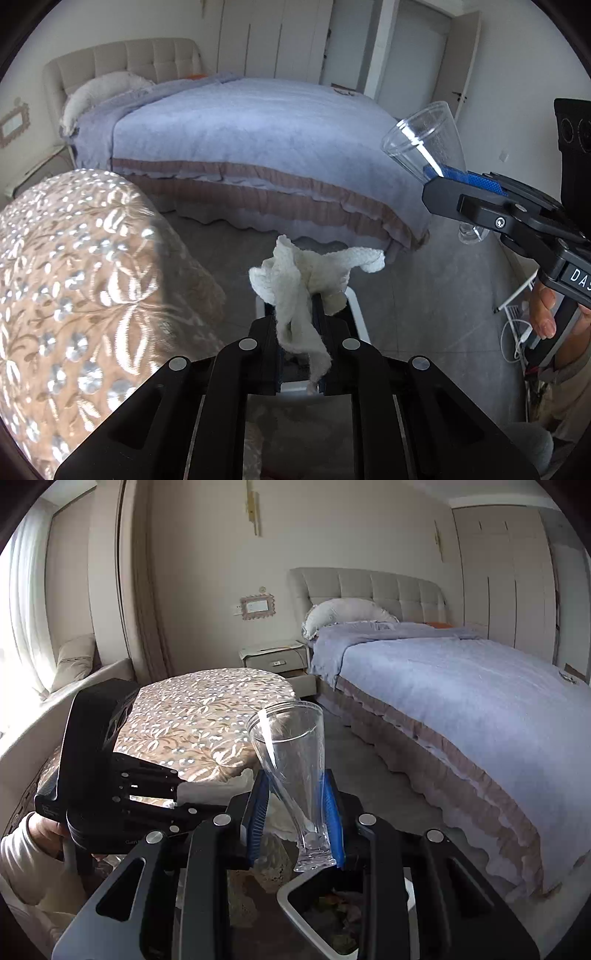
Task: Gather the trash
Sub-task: 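Carry the cloth and glass over the bin and release both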
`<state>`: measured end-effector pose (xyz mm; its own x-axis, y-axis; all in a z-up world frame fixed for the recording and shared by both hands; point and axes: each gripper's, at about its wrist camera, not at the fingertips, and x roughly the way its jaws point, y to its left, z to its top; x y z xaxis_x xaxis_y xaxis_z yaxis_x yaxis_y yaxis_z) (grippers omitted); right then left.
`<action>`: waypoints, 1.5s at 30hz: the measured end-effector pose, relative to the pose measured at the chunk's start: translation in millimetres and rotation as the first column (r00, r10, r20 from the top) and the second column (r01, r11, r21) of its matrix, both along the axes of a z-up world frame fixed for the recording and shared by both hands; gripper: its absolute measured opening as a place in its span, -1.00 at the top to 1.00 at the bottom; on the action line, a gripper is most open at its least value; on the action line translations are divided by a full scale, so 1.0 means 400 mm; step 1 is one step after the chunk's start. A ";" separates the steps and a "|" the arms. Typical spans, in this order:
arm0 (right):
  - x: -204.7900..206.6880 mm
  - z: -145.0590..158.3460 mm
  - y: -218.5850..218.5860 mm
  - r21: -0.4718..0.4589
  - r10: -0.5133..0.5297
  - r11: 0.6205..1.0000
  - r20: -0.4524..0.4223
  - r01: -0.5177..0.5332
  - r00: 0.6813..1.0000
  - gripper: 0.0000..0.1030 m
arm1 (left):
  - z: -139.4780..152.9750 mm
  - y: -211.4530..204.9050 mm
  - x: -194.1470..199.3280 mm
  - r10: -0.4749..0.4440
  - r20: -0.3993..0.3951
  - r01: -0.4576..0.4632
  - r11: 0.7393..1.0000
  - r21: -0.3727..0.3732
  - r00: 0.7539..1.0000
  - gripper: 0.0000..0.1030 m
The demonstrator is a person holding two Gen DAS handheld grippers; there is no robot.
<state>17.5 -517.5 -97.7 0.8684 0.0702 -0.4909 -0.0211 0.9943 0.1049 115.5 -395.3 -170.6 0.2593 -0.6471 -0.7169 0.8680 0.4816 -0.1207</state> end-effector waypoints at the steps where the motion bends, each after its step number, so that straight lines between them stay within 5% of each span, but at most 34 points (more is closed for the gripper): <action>1: 0.003 -0.012 -0.013 0.011 -0.010 1.000 -0.007 0.010 1.000 0.40 | -0.012 -0.021 -0.001 -0.012 -0.006 0.012 1.000 0.010 1.000 0.76; 17: 0.061 -0.206 -0.192 0.123 -0.096 0.986 -0.161 0.116 0.982 0.40 | -0.247 -0.265 0.045 -0.108 -0.147 0.138 0.967 0.212 0.983 0.74; 19: 0.063 -0.226 -0.205 0.135 -0.099 0.983 -0.175 0.124 0.980 0.40 | -0.268 -0.287 0.050 -0.113 -0.158 0.148 0.961 0.232 0.981 0.45; 21: 0.069 -0.242 -0.211 0.145 -0.098 0.981 -0.191 0.127 0.977 0.40 | -0.286 -0.298 0.050 -0.103 -0.149 0.140 0.956 0.259 0.983 -0.92; 25: 0.078 -0.269 -0.222 0.158 -0.099 0.978 -0.211 0.134 0.972 0.40 | -0.327 -0.313 0.060 -0.073 -0.169 0.124 0.943 0.309 0.983 -0.91; 37: 0.108 -0.307 -0.220 0.180 -0.072 0.977 -0.242 0.117 0.968 0.40 | -0.303 -0.284 0.054 -0.080 -0.130 0.116 0.949 0.293 0.988 -0.91; 45: 0.150 -0.377 -0.196 0.164 -0.046 0.981 -0.323 0.104 0.945 0.40 | -0.272 -0.249 0.008 -0.077 -0.021 0.079 0.931 0.357 0.997 -0.91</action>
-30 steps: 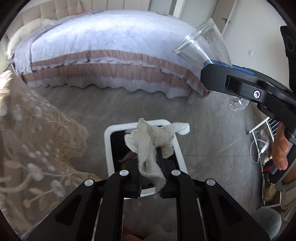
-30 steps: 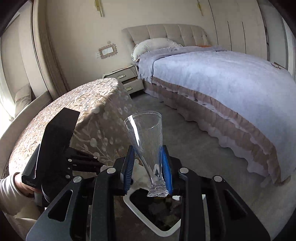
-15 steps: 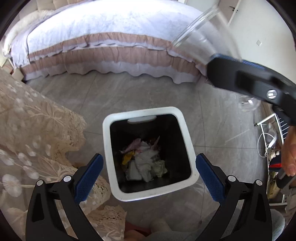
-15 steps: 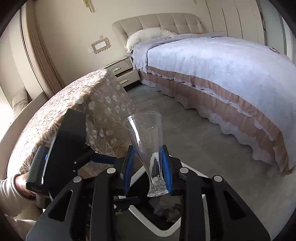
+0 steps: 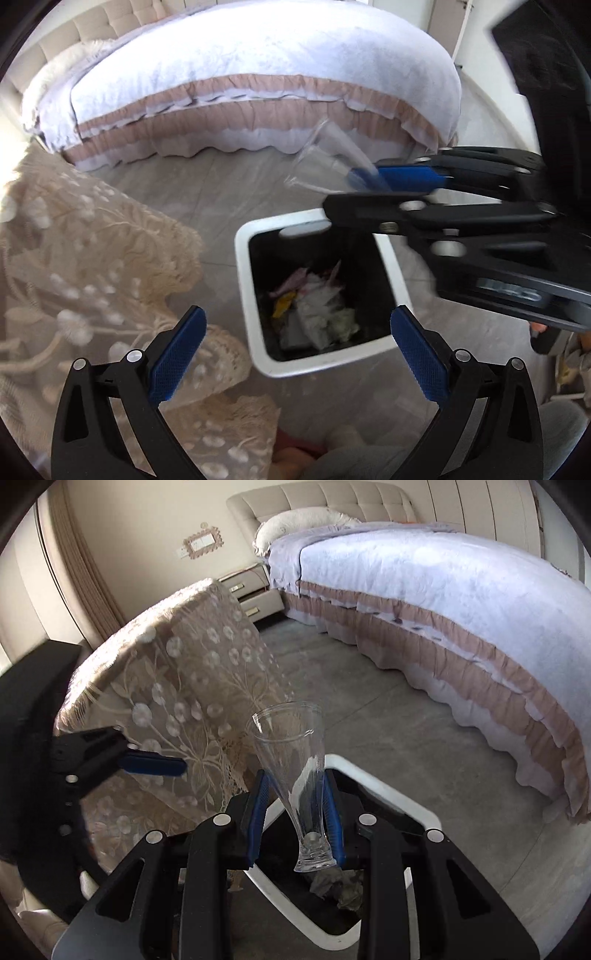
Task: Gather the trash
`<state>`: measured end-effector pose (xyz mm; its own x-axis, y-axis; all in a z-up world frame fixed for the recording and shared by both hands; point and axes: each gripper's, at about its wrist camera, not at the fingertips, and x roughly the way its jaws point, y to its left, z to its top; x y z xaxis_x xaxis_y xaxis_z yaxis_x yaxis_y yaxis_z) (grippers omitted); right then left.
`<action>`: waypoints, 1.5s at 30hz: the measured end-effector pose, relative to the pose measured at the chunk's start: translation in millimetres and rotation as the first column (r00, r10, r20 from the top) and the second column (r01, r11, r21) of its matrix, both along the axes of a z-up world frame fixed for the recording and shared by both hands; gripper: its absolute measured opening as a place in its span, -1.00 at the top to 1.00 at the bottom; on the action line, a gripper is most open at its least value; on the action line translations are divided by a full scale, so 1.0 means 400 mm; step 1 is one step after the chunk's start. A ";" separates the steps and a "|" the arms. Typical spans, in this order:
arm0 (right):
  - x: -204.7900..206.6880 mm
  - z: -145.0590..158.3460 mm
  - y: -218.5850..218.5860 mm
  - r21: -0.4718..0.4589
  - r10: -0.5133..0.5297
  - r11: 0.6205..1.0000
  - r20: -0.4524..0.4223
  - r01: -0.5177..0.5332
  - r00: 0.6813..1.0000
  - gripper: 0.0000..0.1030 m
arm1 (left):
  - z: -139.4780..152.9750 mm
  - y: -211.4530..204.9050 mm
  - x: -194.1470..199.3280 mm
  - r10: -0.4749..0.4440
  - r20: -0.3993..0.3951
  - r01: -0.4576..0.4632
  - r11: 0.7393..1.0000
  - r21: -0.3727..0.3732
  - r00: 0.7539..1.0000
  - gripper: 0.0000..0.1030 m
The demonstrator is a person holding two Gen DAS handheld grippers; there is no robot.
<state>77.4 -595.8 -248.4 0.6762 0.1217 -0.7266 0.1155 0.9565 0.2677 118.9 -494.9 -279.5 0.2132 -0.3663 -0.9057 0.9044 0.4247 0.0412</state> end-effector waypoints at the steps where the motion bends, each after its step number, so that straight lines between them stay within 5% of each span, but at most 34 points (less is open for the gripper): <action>1: 0.007 -0.011 0.002 0.000 0.004 1.000 -0.017 -0.004 1.000 0.39 | 0.008 0.006 -0.010 -0.007 0.014 0.007 1.000 -0.007 1.000 -0.91; 3: 0.023 -0.034 0.012 0.001 0.024 1.000 -0.063 -0.024 0.998 0.34 | 0.025 0.017 -0.027 -0.022 0.023 0.022 1.000 -0.021 1.000 -0.91; 6: 0.024 -0.038 0.023 -0.047 0.000 0.999 -0.072 -0.004 0.997 -0.78 | 0.049 0.031 -0.043 -0.031 0.027 0.032 0.999 -0.039 0.999 -0.91; 14: 0.009 0.031 0.041 -0.118 -0.056 0.992 -0.022 0.053 0.998 -0.91 | 0.106 0.075 -0.072 -0.016 0.125 0.021 0.999 -0.035 0.992 -0.91; 22: -0.045 0.276 0.132 -0.220 -0.052 0.969 0.270 0.115 0.961 -0.91 | 0.283 0.193 -0.097 0.072 0.317 -0.023 0.987 -0.158 0.946 -0.91; 25: -0.063 0.373 0.210 -0.291 -0.014 0.946 0.407 0.145 0.913 -0.91 | 0.372 0.294 -0.094 0.175 0.391 -0.071 0.961 -0.266 0.904 -0.91; 28: -0.097 0.464 0.324 -0.394 0.029 0.882 0.594 0.260 0.804 -0.91 | 0.452 0.428 -0.076 0.304 0.381 -0.137 0.904 -0.406 0.873 -0.91; 31: -0.112 0.524 0.443 -0.455 0.111 0.832 0.696 0.316 0.709 -0.91 | 0.536 0.597 -0.069 0.458 0.357 -0.205 0.802 -0.561 0.814 -0.91; 34: -0.107 0.558 0.550 -0.480 0.215 0.840 0.723 0.254 0.657 -0.91 | 0.601 0.757 -0.076 0.585 0.317 -0.249 0.688 -0.682 0.746 -0.91; 36: -0.096 0.564 0.617 -0.492 0.273 0.847 0.727 0.200 0.630 -0.91 | 0.628 0.842 -0.092 0.651 0.309 -0.280 0.638 -0.717 0.693 -0.91; 41: -0.060 0.568 0.754 -0.490 0.361 0.869 0.714 0.061 0.600 -0.91 | 0.650 0.971 -0.124 0.759 0.375 -0.369 0.606 -0.704 0.533 -0.91; 45: -0.033 0.585 0.844 -0.479 0.393 0.878 0.706 -0.011 0.589 -0.91 | 0.662 1.041 -0.147 0.790 0.376 -0.412 0.585 -0.699 0.484 -0.91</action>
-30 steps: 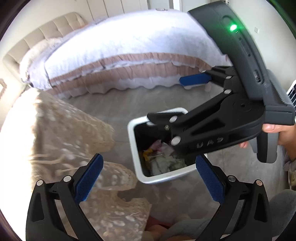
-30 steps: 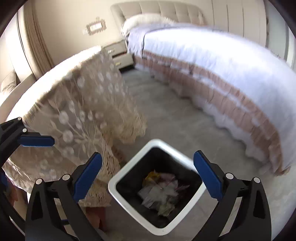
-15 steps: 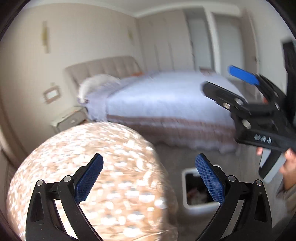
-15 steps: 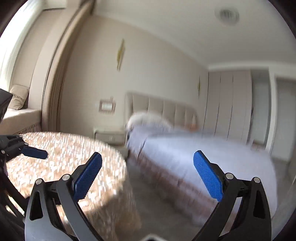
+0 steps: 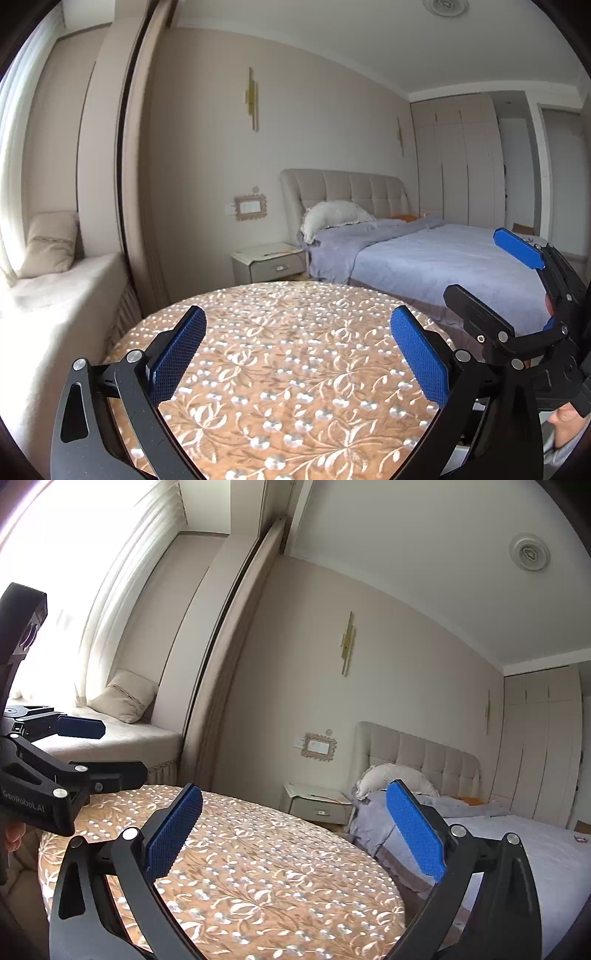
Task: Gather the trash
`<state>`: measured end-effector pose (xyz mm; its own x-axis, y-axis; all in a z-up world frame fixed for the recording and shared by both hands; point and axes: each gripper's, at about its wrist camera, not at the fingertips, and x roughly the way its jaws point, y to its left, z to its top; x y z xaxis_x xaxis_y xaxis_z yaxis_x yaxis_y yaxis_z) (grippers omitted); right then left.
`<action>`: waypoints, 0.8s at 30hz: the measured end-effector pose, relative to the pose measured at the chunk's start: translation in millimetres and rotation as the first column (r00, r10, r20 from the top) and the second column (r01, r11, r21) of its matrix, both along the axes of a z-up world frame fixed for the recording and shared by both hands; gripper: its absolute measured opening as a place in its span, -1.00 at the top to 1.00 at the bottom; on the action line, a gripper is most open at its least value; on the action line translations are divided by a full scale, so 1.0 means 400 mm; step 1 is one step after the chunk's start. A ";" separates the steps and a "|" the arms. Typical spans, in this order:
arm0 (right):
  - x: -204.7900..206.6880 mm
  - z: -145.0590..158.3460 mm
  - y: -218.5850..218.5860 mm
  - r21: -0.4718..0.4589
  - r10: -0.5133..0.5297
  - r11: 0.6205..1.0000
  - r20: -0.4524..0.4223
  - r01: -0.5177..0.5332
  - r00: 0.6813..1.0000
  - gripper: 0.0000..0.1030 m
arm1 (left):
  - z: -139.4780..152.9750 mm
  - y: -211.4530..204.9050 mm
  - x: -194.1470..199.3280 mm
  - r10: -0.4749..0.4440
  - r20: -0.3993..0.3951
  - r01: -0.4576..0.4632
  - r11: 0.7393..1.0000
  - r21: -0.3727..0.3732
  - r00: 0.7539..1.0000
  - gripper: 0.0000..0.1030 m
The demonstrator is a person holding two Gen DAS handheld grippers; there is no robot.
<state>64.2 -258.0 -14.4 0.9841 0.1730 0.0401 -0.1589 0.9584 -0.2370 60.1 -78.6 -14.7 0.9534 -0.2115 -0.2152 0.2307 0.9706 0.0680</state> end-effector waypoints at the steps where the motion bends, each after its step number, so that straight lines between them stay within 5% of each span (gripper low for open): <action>1: 0.002 0.005 0.017 0.001 0.010 1.000 -0.005 -0.010 1.000 -0.91 | 0.004 0.015 -0.006 0.010 -0.005 -0.010 1.000 0.002 1.000 -0.91; 15: -0.016 0.045 0.164 0.005 0.101 0.995 -0.073 -0.101 0.992 -0.91 | 0.029 0.182 -0.067 0.137 -0.033 -0.138 0.989 -0.050 0.990 -0.91; 24: -0.034 0.059 0.169 -0.014 0.097 0.995 -0.072 -0.099 0.993 -0.91 | 0.032 0.170 -0.079 0.149 -0.010 -0.149 0.989 -0.021 0.989 -0.91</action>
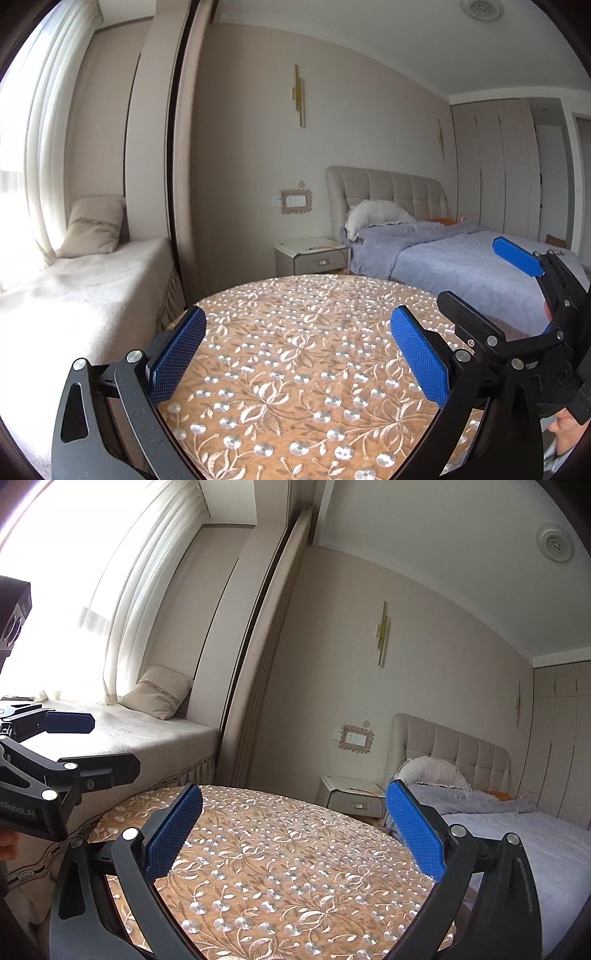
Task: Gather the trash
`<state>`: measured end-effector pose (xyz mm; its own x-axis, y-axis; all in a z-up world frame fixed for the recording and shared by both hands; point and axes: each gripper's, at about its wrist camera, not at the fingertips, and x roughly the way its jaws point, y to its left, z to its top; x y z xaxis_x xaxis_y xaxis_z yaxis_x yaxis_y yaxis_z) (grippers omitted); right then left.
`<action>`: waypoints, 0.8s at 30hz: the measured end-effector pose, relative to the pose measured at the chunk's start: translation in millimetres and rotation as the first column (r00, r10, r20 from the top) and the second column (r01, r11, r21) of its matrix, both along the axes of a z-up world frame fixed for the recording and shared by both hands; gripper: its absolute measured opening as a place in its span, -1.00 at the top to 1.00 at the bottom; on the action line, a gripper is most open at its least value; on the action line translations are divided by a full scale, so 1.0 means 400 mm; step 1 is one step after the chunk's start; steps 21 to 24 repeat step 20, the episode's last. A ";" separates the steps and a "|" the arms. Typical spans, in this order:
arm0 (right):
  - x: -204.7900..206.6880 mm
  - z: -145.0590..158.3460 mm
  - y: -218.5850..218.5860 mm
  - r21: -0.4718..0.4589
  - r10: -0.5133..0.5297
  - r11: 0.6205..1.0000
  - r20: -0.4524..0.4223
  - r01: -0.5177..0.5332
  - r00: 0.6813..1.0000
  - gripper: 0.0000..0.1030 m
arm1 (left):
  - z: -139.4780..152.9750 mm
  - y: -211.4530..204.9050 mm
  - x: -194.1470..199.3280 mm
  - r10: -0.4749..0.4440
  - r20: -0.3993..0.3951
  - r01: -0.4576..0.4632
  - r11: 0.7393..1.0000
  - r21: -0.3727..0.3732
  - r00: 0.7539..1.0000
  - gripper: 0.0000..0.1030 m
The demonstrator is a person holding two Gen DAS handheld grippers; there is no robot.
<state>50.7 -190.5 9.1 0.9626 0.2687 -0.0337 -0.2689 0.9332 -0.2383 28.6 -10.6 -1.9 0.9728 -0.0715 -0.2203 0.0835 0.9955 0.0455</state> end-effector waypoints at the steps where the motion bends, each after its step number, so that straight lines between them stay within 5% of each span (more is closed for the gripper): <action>1: 0.001 -0.003 0.003 0.001 0.002 1.000 -0.001 -0.002 1.000 -0.91 | 0.000 -0.001 -0.003 0.000 0.001 0.000 1.000 0.003 1.000 -0.91; 24: 0.023 -0.015 -0.017 0.017 -0.015 1.000 -0.026 0.016 1.000 -0.91 | -0.002 -0.013 0.022 0.010 -0.043 -0.009 1.000 0.023 0.999 -0.91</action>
